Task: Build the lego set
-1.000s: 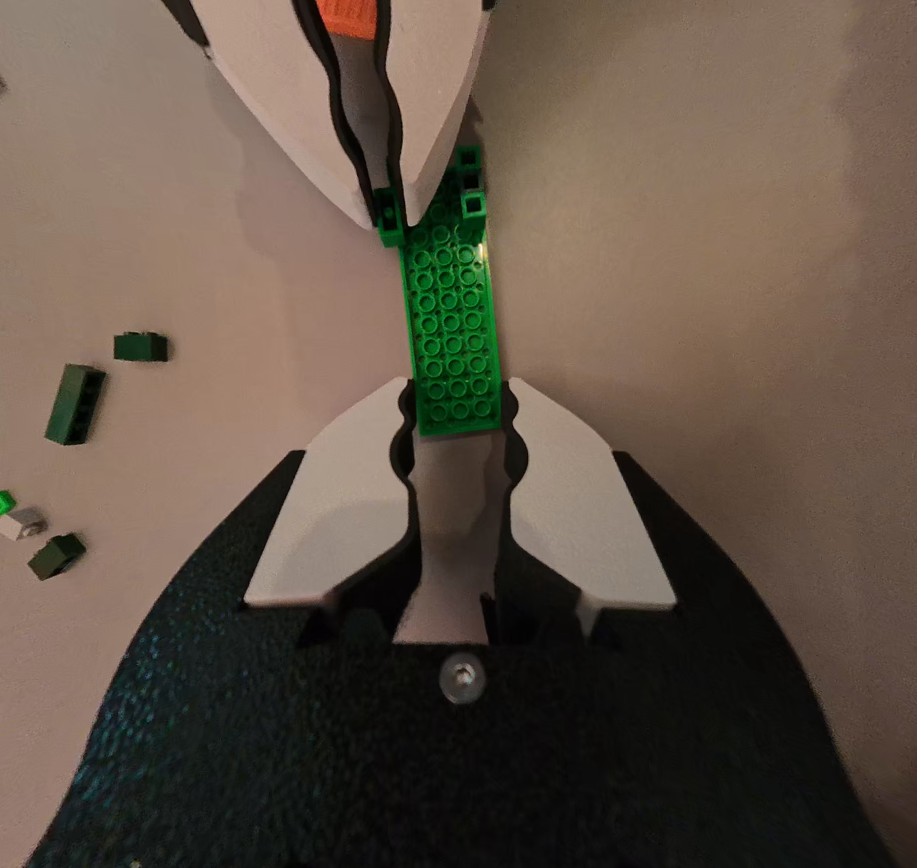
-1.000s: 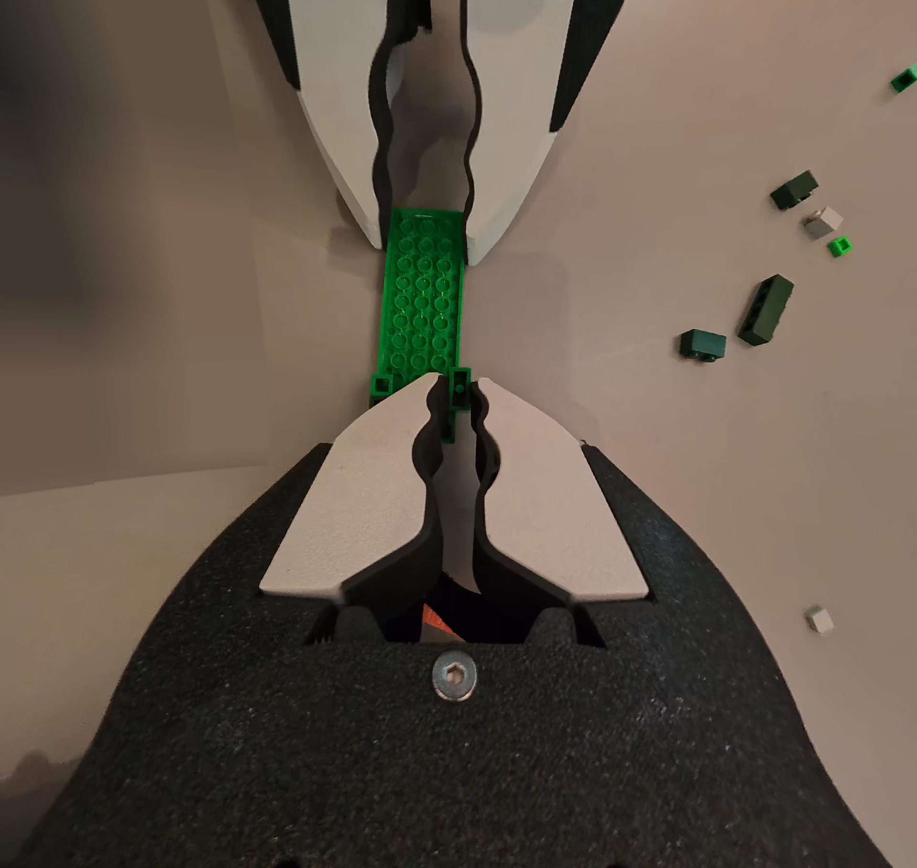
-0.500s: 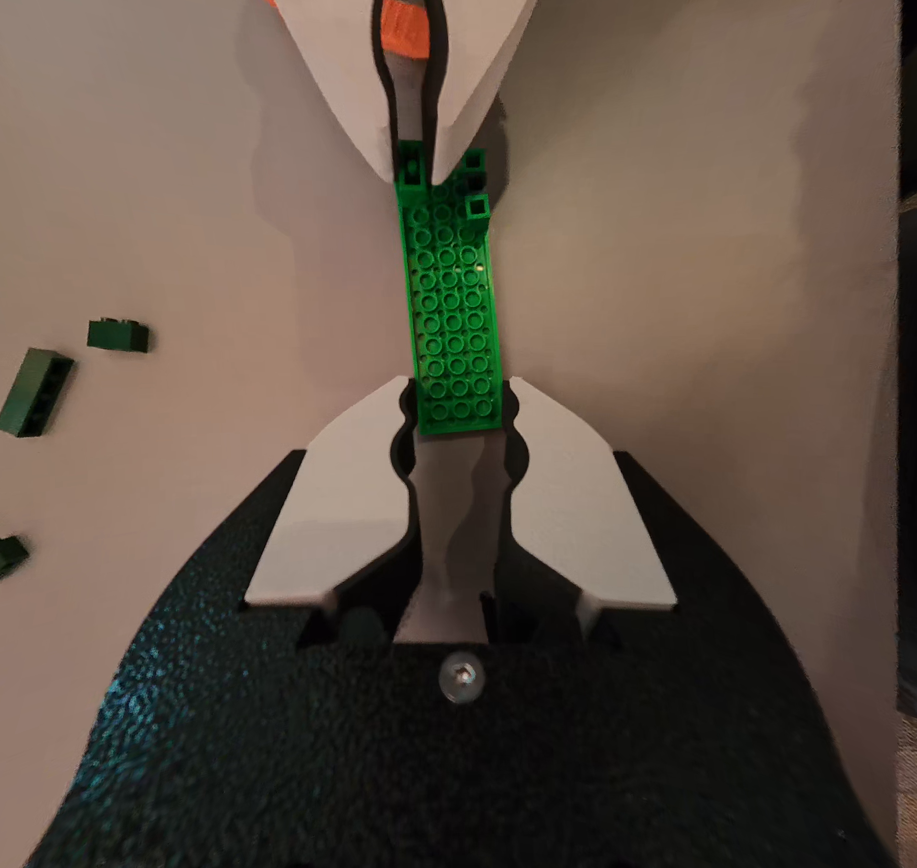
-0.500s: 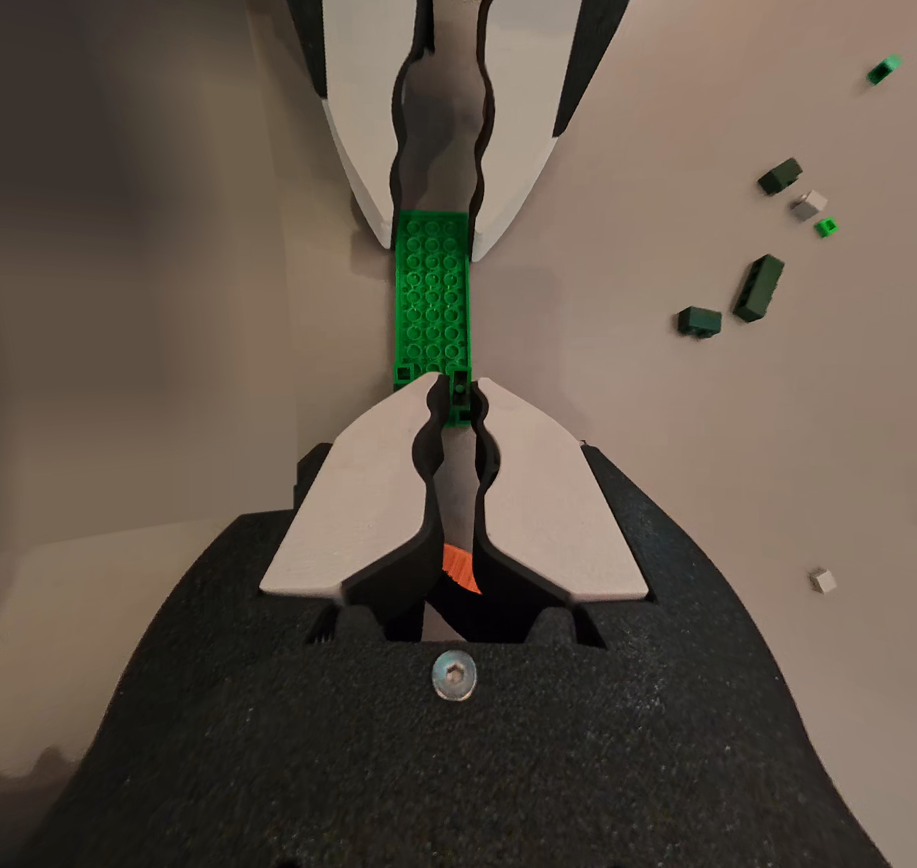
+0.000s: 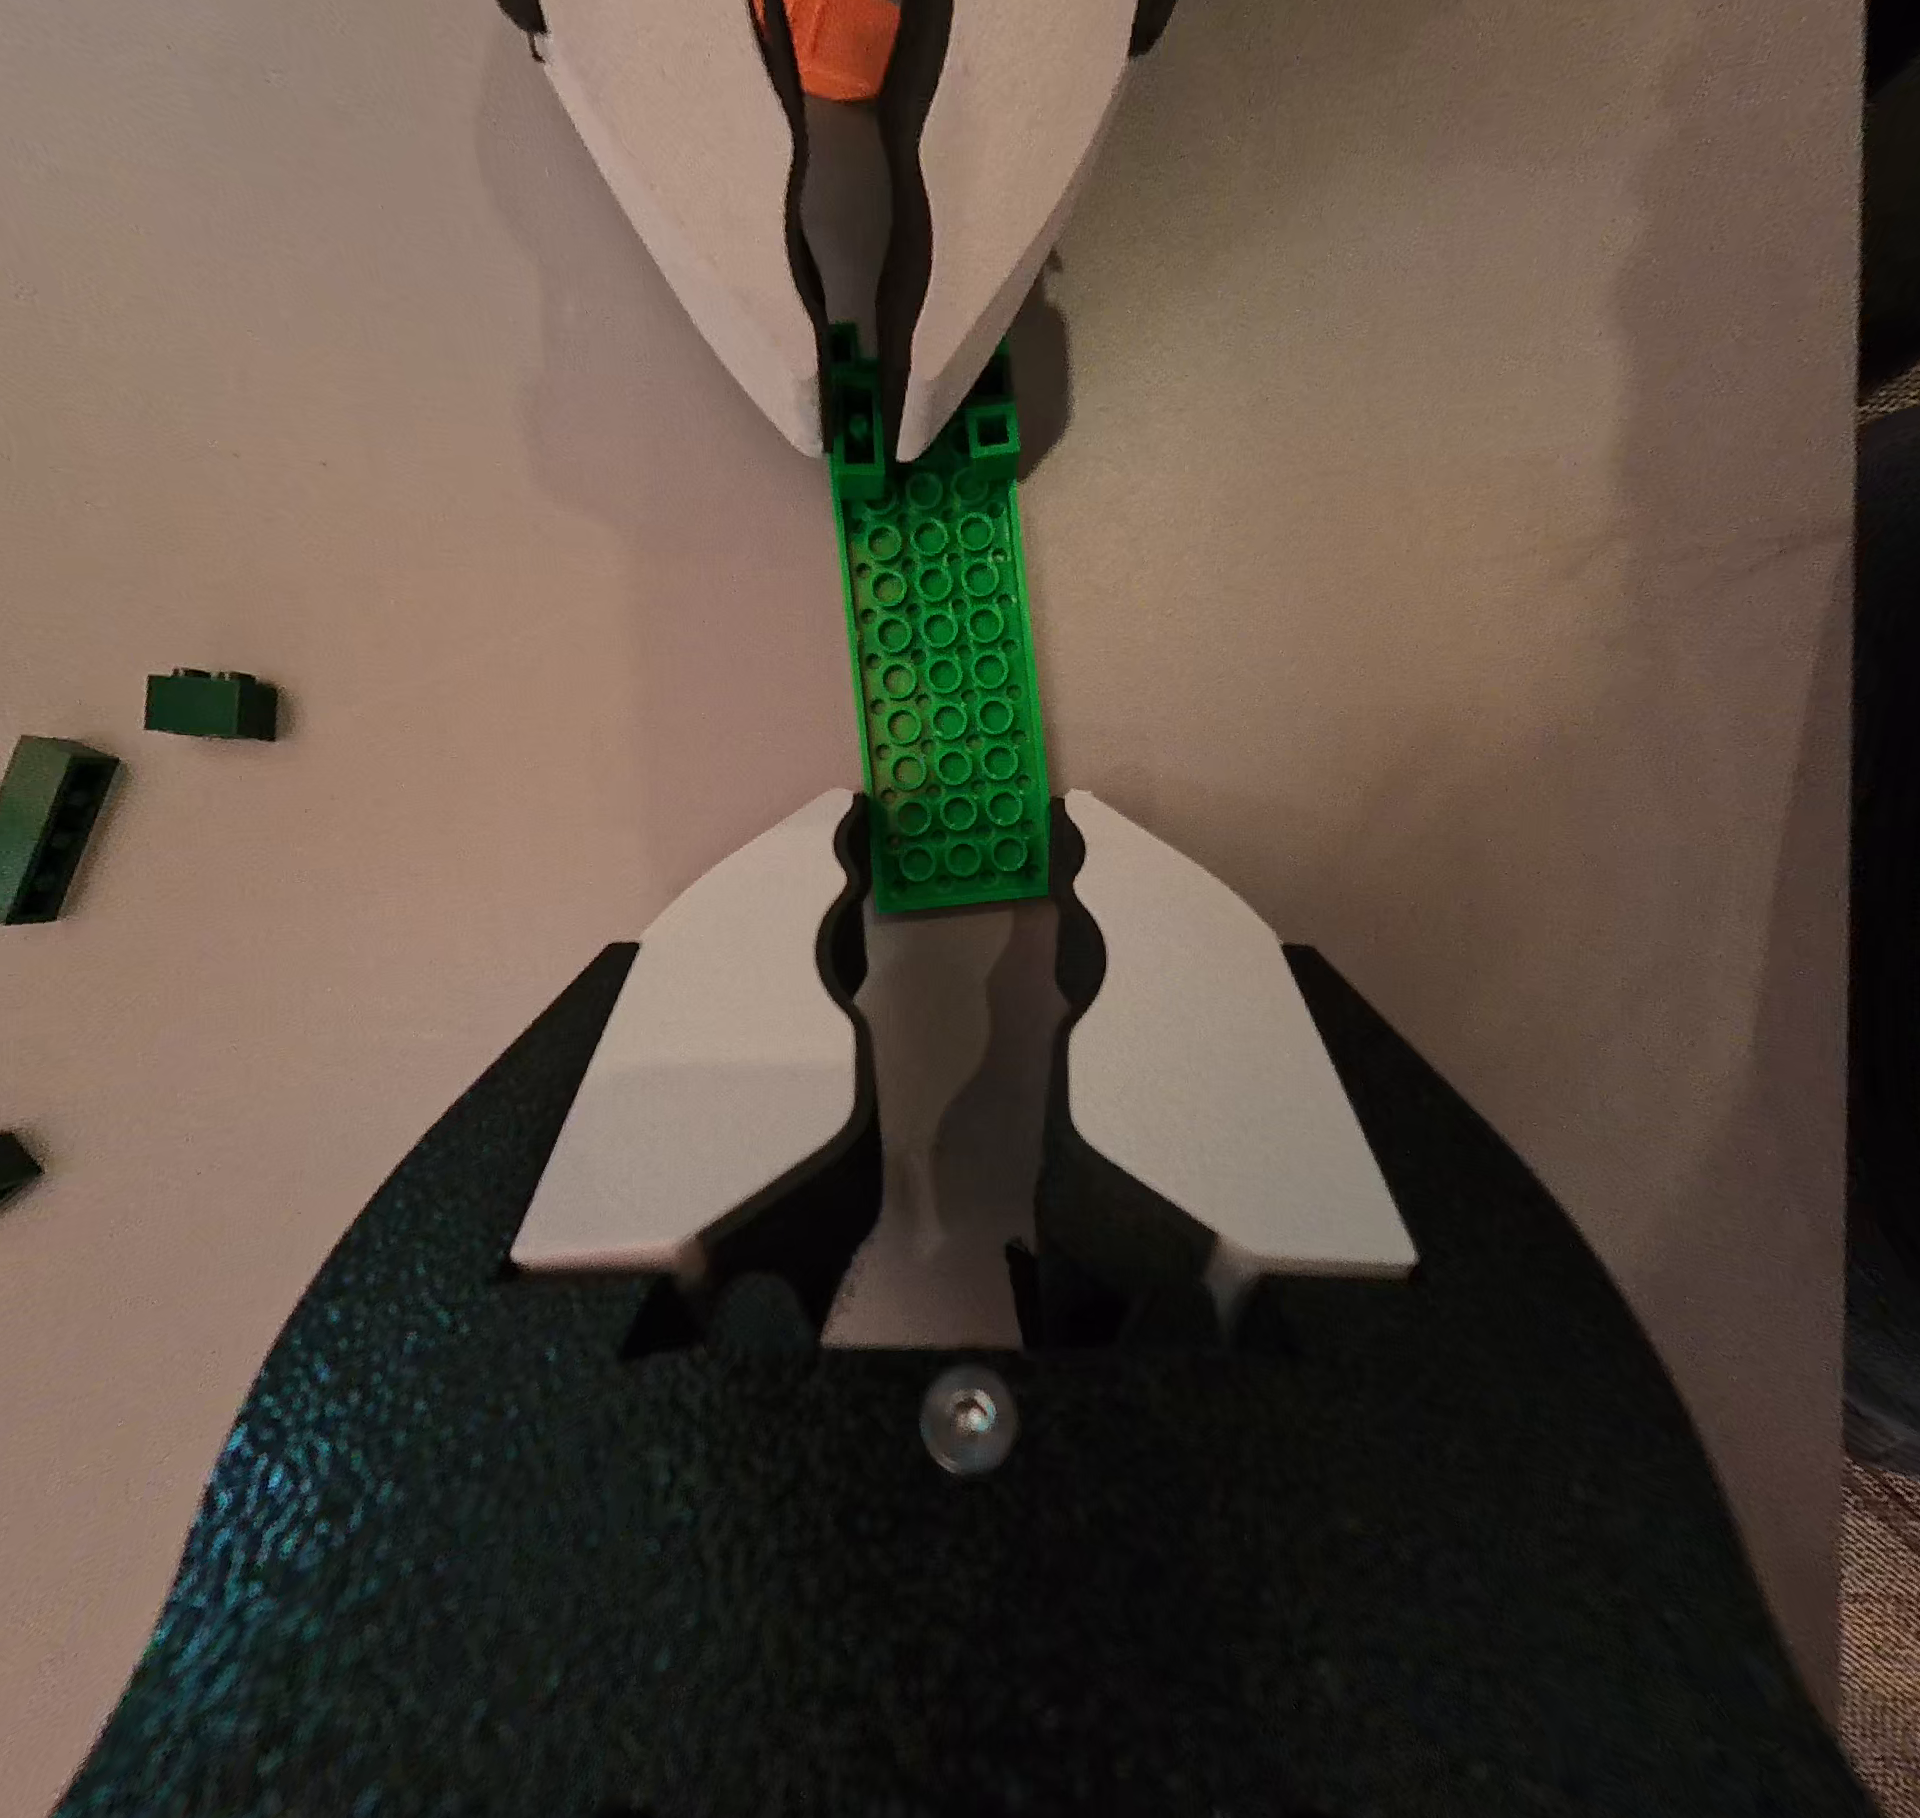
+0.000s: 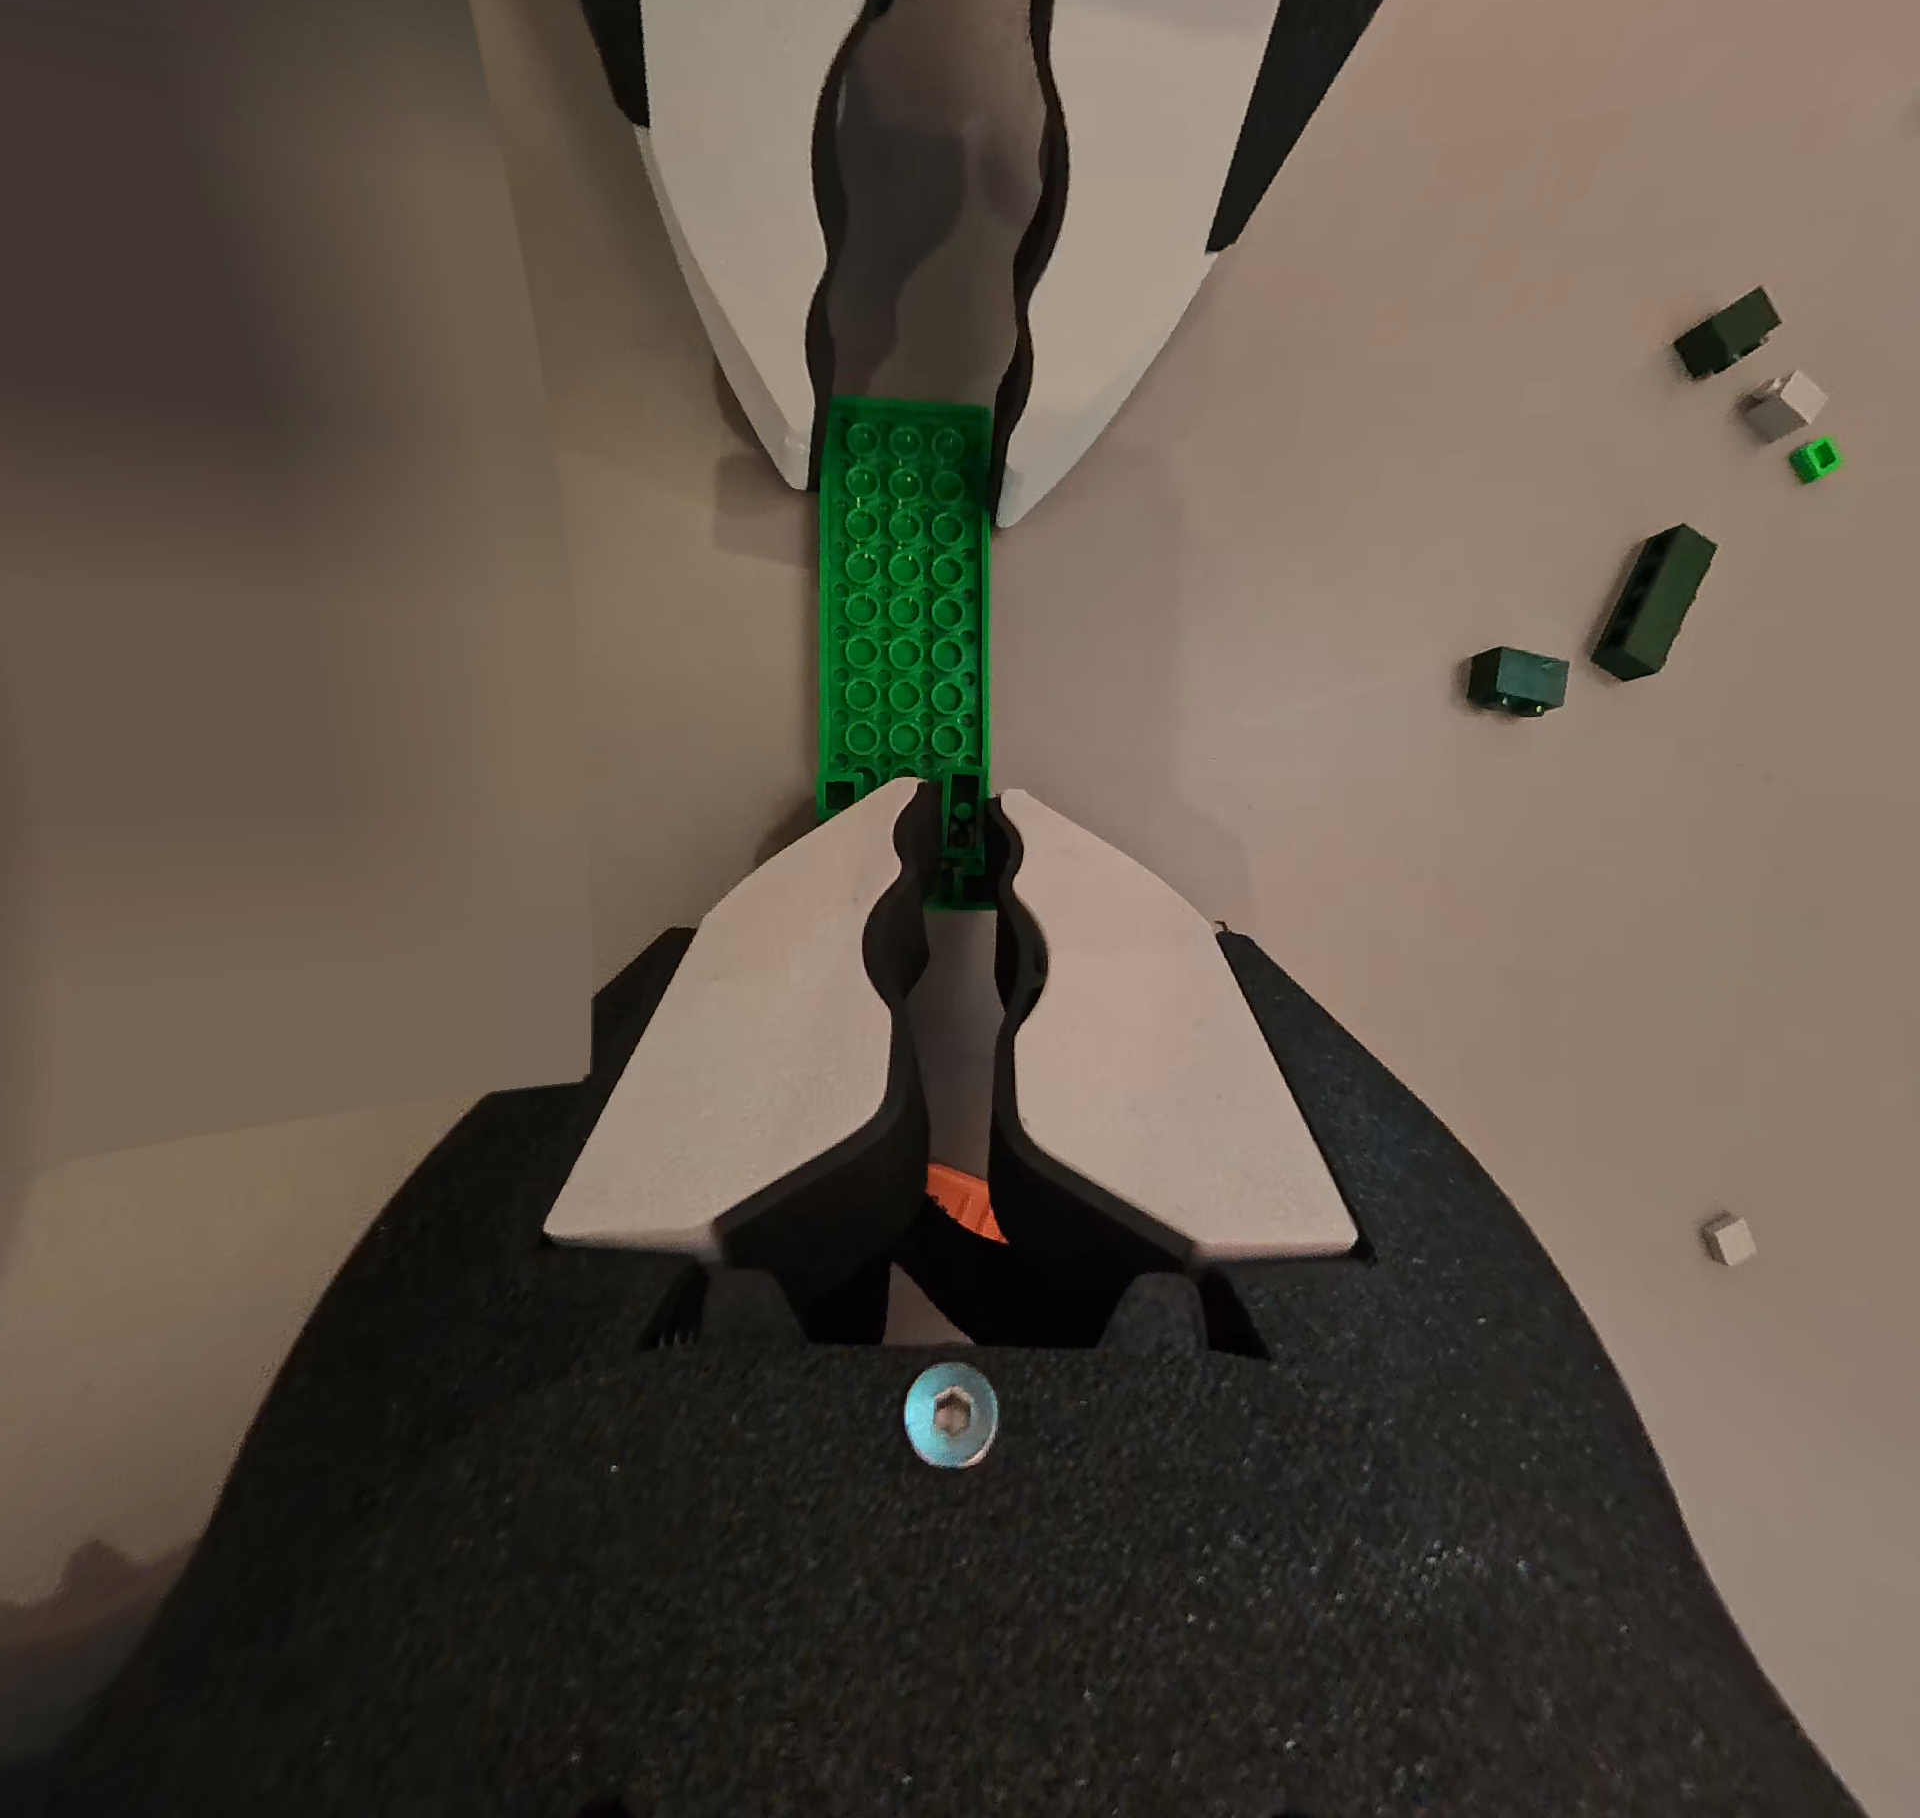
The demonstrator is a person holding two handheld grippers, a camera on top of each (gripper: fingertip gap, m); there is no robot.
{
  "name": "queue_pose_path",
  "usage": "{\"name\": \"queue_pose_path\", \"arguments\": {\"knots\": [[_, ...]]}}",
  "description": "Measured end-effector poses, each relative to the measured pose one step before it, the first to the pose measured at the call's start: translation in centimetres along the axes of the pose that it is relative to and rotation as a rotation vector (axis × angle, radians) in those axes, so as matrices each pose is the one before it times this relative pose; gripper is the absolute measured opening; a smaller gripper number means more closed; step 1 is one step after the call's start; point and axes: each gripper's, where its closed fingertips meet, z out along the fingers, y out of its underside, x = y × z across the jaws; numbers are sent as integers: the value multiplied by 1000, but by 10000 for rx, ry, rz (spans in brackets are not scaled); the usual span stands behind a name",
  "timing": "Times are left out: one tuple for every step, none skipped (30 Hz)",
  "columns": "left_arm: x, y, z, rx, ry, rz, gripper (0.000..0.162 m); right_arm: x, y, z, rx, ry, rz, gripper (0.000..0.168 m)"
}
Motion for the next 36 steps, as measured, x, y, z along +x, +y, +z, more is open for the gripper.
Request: {"name": "queue_pose_path", "arguments": {"knots": [[-1, -3, 2, 3, 9, 18, 32, 11, 7, 3, -29, -18, -26, 8], [6, 5, -3, 3, 1, 22, 32, 32, 15, 7, -41, -12, 15, 8], [-4, 9, -6, 0, -1, 18, 32, 124, 53, -5, -67, 42, 68, 8], [1, 6, -4, -3, -11, 48, 32, 73, 88, -17, -94, 17, 65, 8], [-5, -3, 1, -3, -26, 45, 32, 9, 19, 6, -58, -5, 63, 8], [10, 8, -5, -12, -15, 15, 32, -8, 7, 15, -31, 18, -35, 8], [-1, 8, 6, 5, -3, -4, 32, -18, 19, -4, -31, 26, -108, 8], [-2, 0, -1, 13, 15, -13, 32, -38, 15, 16, -32, 11, -149, 8], [2, 0, 10, 16, 25, -14, 32, -74, 26, 24, -55, -37, -82, 8], [-2, 3, -3, 10, 15, 1, 32, -1, 8, 14, -47, -19, -20, 8], [11, -2, 1, -5, -4, 20, 32, 4, -10, 7, -47, -57, 55, 8], [-10, 2, -11, -18, -18, 24, 32, 5, 5, 3, -53, -61, 100, 8], [6, 1, 0, -13, -21, 23, 32, 0, -12, 9, -45, -24, 48, 8], [4, 3, -2, -2, -3, -12, 32, 7, -16, 7, -11, 25, 0, 8], [-3, -5, 2, 16, 11, -19, 32, -2, -27, -5, 50, 31, 8, 8], [-1, 3, 8, 26, 30, -72, 32, 6, -16, -5, 108, -3, 54, 8], [-9, -16, 6, 36, 37, -63, 32, -20, 15, -8, 124, -53, 101, 8], [-21, -26, 21, 54, 29, -33, 32, -29, 56, 3, 92, -73, 92, 9], [14, -35, 15, 51, 43, -28, 32, 73, 48, -21, 92, 1, 58, 14], [0, -29, 12, 47, 29, 23, 32, 64, -32, -59, 144, 13, 12, 17], [5, -30, 13, 42, 24, 7, 32, 102, -119, -126, 206, 44, 18, 18], [-10, -14, 5, 30, 6, 8, 32, 162, -139, -243, 227, 75, 63, 19], [9, -6, 0, 23, 25, -10, 32, 129, -97, -353, 201, 47, 61, 19], [21, -5, -4, 33, 60, -20, 32, 206, -116, -445, 224, 119, -1, 21], [19, 5, -31, 57, 93, -58, 32, 270, -145, -551, 270, 195, -77, 22], [7, 5, -58, 85, 133, -124, 32, 255, -124, -623, 256, 200, -89, 23], [-53, -30, -117, 133, 126, -139, 32, 303, -123, -647, 255, 248, -109, 27], [-49, -121, -216, 188, 130, -171, 32, 324, -198, -597, 284, 300, -177, 34], [-131, -211, -344, 233, 70, -208, 32, 243, -272, -486, 246, 322, -248, 41], [-195, -291, -420, 265, -2, -195, 32, 121, -302, -291, 147, 328, -346, 49], [-196, -303, -466, 260, -17, -209, 32, 66, -323, -54, 48, 392, -493, 56], [-203, -302, -456, 241, -51, -193, 32, 24, -423, 159, 32, 465, -634, 65], [-238, -227, -421, 185, -94, -161, 32, 68, -345, 303, -76, 584, -778, 71], [-250, -134, -347, 114, -121, -136, 32, 224, -255, 346, -174, 734, -910, 72], [-259, -53, -283, 61, -131, -111, 32, 198, -182, 306, -231, 718, -995, 73], [-240, -25, -204, 50, -116, -93, 32, 130, -194, 284, -250, 622, -933, 74]]}}
